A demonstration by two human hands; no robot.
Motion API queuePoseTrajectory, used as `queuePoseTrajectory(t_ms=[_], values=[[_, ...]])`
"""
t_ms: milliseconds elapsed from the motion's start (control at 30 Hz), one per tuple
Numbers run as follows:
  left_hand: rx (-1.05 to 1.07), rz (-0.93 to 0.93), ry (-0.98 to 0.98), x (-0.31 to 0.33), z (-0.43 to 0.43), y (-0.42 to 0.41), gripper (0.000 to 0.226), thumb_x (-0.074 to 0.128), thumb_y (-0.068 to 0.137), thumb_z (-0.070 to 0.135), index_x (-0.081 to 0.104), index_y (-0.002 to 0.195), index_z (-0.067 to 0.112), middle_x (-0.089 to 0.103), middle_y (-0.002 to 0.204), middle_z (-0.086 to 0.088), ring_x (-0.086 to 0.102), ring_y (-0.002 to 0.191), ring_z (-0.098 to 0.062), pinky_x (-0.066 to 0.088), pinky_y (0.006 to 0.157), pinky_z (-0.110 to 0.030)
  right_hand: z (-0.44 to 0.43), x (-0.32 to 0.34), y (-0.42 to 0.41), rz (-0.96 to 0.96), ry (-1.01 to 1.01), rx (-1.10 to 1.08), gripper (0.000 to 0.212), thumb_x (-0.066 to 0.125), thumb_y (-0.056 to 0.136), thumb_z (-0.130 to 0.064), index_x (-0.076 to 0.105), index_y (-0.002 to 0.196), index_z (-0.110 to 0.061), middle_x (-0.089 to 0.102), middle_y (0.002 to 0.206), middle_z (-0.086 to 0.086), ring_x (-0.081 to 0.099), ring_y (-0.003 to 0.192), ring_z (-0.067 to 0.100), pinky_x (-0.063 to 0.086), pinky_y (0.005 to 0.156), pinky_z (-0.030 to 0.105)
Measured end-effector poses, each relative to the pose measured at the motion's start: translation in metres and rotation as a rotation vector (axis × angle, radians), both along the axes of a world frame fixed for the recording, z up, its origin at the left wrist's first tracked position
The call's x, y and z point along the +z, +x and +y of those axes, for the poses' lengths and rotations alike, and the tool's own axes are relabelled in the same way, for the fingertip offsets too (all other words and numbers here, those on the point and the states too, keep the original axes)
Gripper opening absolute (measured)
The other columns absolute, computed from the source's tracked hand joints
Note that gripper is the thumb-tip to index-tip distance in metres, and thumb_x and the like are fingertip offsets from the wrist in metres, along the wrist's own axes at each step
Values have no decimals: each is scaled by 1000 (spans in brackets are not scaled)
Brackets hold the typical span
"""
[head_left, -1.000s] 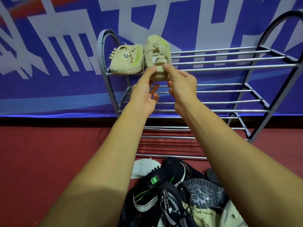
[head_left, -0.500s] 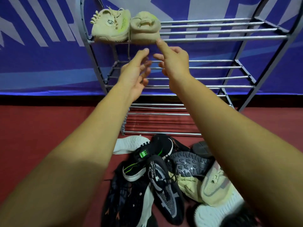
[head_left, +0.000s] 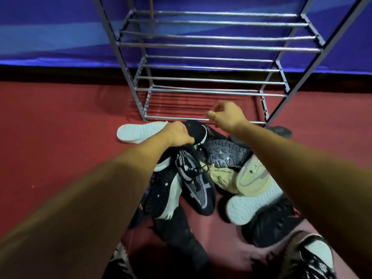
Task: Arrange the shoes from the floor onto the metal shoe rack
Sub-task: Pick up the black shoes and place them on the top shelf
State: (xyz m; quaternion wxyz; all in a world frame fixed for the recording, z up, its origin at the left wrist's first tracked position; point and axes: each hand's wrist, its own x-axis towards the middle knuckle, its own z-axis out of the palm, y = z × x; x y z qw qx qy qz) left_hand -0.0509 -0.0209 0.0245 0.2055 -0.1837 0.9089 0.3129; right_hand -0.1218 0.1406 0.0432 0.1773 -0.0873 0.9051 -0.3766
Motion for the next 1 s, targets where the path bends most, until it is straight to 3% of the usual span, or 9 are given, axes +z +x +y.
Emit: queuePoseTrajectory(t_ms=[67, 200, 333, 433, 633, 733, 867, 1000], values=[[-81, -35, -71, -7, 8, 3, 34, 73, 84, 28, 70, 108, 4, 69, 109, -11, 62, 98, -25, 51, 91, -38, 10, -17, 15, -43, 109, 87, 27, 69, 90, -34, 69, 103, -10, 73, 99, 8, 69, 93, 25, 57, 84, 37], [-187, -114, -228, -17, 8, 9, 35, 70, 85, 29, 63, 113, 10, 64, 115, -10, 60, 106, -29, 52, 92, -39, 11, -44, 35, -93, 327, 277, 29, 66, 89, -29, 69, 108, -8, 71, 106, 12, 66, 98, 31, 54, 85, 37], [-158, -131, -223, -26, 1, 13, 58, 74, 81, 28, 49, 132, 17, 58, 125, -10, 58, 109, -31, 52, 94, -42, -3, -59, 47, -101, 408, 400, 21, 56, 88, -17, 63, 106, -8, 65, 107, 13, 61, 101, 32, 42, 72, 30], [-118, -166, -175, -30, -4, 14, 67, 74, 83, 26, 44, 141, 15, 60, 129, -10, 58, 114, -30, 50, 97, -40, -15, -60, 47, -155, 416, 427, 33, 57, 92, -18, 57, 124, -7, 62, 121, 14, 58, 110, 30, 40, 77, 30], [1, -162, -82, -36, -7, 13, 53, 78, 81, 23, 57, 127, 9, 63, 119, -9, 61, 109, -28, 50, 94, -36, -20, -63, 46, -196, 421, 441, 40, 58, 95, -19, 51, 133, -10, 59, 129, 13, 57, 118, 30, 40, 81, 29], [45, -194, 1, -37, -8, 11, 41, 82, 75, 26, 66, 108, 8, 69, 108, -10, 67, 97, -28, 55, 87, -38, -15, -68, 48, -217, 417, 430, 43, 60, 94, -19, 49, 135, -12, 58, 131, 14, 56, 117, 30, 43, 84, 31], [-17, -187, -5, -34, -2, 7, 36, 84, 74, 35, 56, 81, 14, 61, 88, -3, 58, 83, -23, 45, 72, -31, -9, -70, 48, -210, 452, 442, 48, 62, 92, -19, 49, 137, -14, 59, 130, 12, 57, 117, 29, 45, 84, 32], [-89, -144, -28, -26, 8, 2, 40, 83, 71, 39, 49, 78, 19, 51, 80, 1, 46, 72, -19, 35, 63, -28, -11, -68, 45, -158, 465, 425, 40, 57, 94, -26, 54, 131, -10, 60, 129, 14, 58, 116, 30, 50, 90, 35]])
